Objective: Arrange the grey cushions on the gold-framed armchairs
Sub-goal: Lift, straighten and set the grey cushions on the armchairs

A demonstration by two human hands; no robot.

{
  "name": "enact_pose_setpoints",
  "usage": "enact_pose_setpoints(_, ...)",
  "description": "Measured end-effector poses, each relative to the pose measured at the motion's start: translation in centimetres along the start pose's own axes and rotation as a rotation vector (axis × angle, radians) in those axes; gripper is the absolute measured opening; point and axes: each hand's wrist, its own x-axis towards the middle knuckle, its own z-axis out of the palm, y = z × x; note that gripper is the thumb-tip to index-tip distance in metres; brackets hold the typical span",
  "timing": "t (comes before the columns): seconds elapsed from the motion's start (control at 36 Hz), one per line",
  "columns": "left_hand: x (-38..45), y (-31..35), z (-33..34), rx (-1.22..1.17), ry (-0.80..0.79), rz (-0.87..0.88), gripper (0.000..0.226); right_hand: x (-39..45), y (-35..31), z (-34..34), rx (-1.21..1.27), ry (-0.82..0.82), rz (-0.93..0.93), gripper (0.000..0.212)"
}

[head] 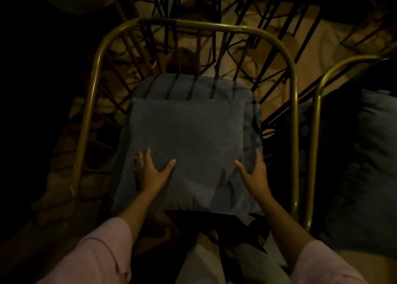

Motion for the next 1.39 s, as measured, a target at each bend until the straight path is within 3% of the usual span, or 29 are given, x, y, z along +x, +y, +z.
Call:
enact_pose_setpoints(0.17, -6.2, 7.5, 5.1, -0.204, -0.047, 0.130, 0.066, -2.0, 0.6, -10.4, -0.248, 0.298, -0.087, 0.068)
enact_pose_setpoints(0.36, -11.9, 18.7, 12.5, -0.164, -0.255, 0.368, 0.055, -1.7, 5.7, -25.7, -0.316, 0.597, 0.045, 0.069)
enact_pose_setpoints(0.53, -17.3, 27.8, 20.1, -0.104, -0.415, 0.471, 0.056, -0.5, 11.3, -37.6, -0.380, 0.582, 0.068, 0.070)
enact_pose_setpoints(0.64, -21.5, 32.6, 26.2, -0.090, -0.466, 0.500, 0.047, 0.7, 14.8, -44.8, -0.300, 0.592, 0.219, 0.075)
enact_pose_setpoints(0.75, -26.2, 36.3, 31.4, -0.149, -0.543, 0.394, 0.080, 1.8, 18.3, -51.0, -0.152, 0.549, 0.290, 0.079)
enact_pose_setpoints(0.83, -28.2, 37.6, 34.2, -0.242, -0.468, 0.262, 0.098, 2.7, 21.6, -54.8, -0.012, 0.479, 0.315, 0.087)
enact_pose_setpoints(0.92, -28.3, 38.1, 35.4, -0.361, -0.414, 0.102, 0.109, 3.1, 22.9, -56.6, 0.218, 0.374, 0.363, 0.097)
enact_pose_setpoints(1.0, -27.6, 38.3, 35.4, -0.439, -0.475, -0.032, 0.126, 2.8, 22.1, -56.4, 0.382, 0.269, 0.345, 0.072)
enact_pose_setpoints(1.06, -27.1, 38.6, 35.1, -0.470, -0.485, -0.052, 0.135, 2.6, 22.0, -56.0, 0.424, 0.300, 0.300, 0.080)
enact_pose_setpoints(1.11, -27.1, 39.3, 34.4, -0.506, -0.483, -0.042, 0.124, 2.3, 21.8, -55.7, 0.473, 0.352, 0.262, 0.086)
enact_pose_setpoints(1.19, -27.4, 39.9, 33.6, -0.529, -0.440, -0.013, 0.096, 1.7, 21.7, -55.6, 0.507, 0.423, 0.251, 0.065)
enact_pose_setpoints(1.31, -27.7, 40.2, 31.4, -0.505, -0.330, 0.039, 0.091, 0.6, 20.6, -54.8, 0.509, 0.508, 0.179, 0.072)
enact_pose_setpoints(1.39, -27.0, 40.2, 28.7, -0.515, -0.224, 0.062, 0.083, 0.4, 18.8, -53.3, 0.533, 0.498, 0.140, 0.060)
